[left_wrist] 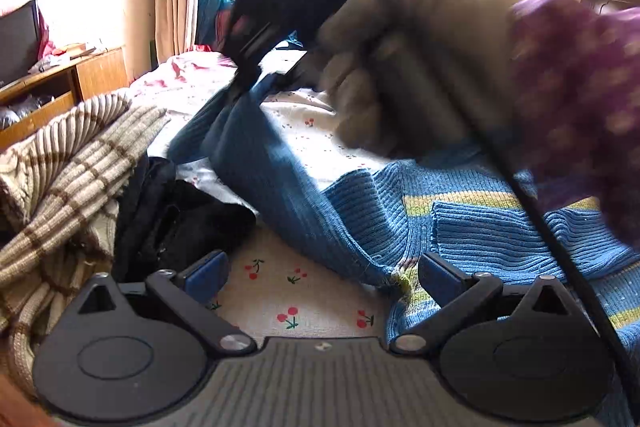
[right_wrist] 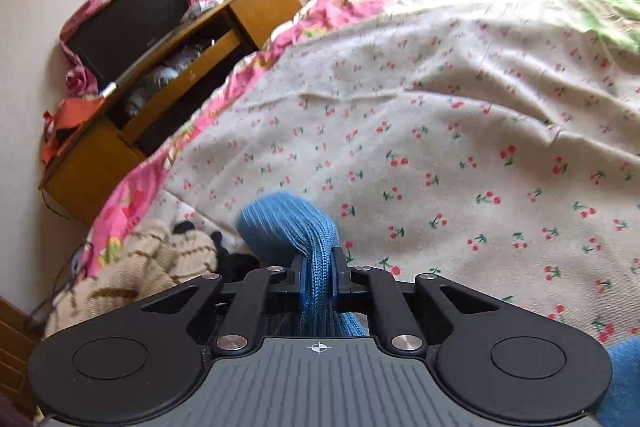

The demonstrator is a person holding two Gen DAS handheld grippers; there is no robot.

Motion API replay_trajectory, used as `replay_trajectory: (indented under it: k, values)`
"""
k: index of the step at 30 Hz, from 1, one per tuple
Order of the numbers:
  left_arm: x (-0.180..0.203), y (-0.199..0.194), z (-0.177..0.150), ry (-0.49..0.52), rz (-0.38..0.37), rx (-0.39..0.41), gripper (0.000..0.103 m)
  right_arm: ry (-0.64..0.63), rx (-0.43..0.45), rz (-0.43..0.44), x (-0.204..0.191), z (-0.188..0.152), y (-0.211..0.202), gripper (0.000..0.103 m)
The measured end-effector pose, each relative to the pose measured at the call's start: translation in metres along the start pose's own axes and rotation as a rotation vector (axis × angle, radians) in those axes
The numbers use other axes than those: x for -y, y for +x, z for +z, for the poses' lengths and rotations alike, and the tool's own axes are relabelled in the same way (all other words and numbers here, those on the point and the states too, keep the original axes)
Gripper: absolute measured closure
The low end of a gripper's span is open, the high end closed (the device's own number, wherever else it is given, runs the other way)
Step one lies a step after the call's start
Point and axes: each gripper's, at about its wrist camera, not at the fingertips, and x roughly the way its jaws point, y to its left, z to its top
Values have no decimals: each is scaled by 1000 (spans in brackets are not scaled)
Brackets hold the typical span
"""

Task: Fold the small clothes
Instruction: 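Lay the held sleeve across the sweater body and open the right tool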

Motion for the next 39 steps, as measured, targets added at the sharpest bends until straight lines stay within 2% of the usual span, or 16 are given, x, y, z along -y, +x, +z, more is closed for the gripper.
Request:
replay_trajectory:
  k: [3, 6, 7, 10, 12, 15, 17, 20, 22, 27, 30, 33, 35, 37, 39]
  values:
    - [7, -6, -2, 34, -1, 29, 0, 121, 156, -6, 14, 1, -67, 93]
    - [18, -9, -2, 93, -16, 38, 0, 181, 324, -144, 23, -27, -153, 91]
    - [24, -10, -2, 115, -18, 41, 0, 194, 355, -182, 26, -43, -175, 86]
    - [41, -12, -5, 198, -4, 47, 0, 244, 370, -339, 47, -97, -217, 85]
    - [52, -15, -7, 263, 24, 57, 0, 292, 305, -414, 71, -130, -223, 79]
    - [67, -14, -5, 344, 67, 67, 0, 436, 227, -405, 109, -170, -227, 78]
    - [79, -10, -5, 412, 102, 70, 0, 515, 224, -383, 126, -185, -231, 78]
    - [94, -2, -7, 493, 138, 72, 0, 546, 254, -374, 140, -196, -239, 76]
    - [96, 2, -6, 506, 139, 67, 0, 540, 270, -387, 147, -197, -247, 67]
    - [88, 16, -3, 457, 152, 30, 0, 547, 324, -424, 167, -200, -262, 61]
    - [83, 21, -1, 421, 154, 17, 0, 555, 313, -458, 181, -195, -252, 61]
    - [82, 24, -3, 419, 158, 18, 0, 608, 300, -431, 197, -191, -239, 61]
    - [80, 26, -3, 416, 156, 14, 0, 625, 297, -421, 201, -188, -234, 66]
    - [78, 27, -1, 403, 160, 11, 0, 643, 303, -406, 202, -186, -236, 90]
    - [73, 27, 4, 385, 171, 15, 0, 667, 320, -372, 201, -182, -243, 92]
